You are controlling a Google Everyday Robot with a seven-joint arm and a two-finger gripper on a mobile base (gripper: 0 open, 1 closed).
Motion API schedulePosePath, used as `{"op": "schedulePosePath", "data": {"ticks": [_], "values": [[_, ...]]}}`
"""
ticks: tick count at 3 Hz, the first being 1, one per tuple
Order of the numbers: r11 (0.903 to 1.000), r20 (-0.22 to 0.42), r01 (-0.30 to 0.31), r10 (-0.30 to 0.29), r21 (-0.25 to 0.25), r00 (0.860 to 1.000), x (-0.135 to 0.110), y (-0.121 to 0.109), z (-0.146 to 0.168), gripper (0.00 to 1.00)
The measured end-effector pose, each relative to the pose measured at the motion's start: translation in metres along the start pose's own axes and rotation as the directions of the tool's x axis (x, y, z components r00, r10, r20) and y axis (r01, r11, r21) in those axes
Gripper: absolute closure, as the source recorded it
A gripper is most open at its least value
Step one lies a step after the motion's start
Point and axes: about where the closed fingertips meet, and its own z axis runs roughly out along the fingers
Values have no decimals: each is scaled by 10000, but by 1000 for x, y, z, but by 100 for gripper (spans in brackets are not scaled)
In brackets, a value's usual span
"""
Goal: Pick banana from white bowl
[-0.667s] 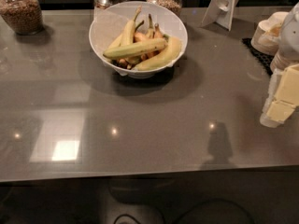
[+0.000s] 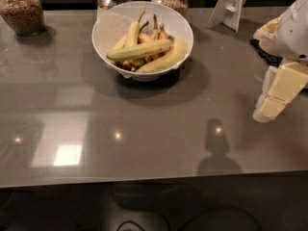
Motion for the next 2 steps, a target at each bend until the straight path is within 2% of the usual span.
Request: {"op": "schedulePosePath", "data": {"ticks": [1, 2], "values": [[9981, 1061, 564, -587, 253, 9926, -26, -24, 20, 0], [9918, 2188, 1211, -1272, 414, 9674, -63, -52, 47, 0]]}}
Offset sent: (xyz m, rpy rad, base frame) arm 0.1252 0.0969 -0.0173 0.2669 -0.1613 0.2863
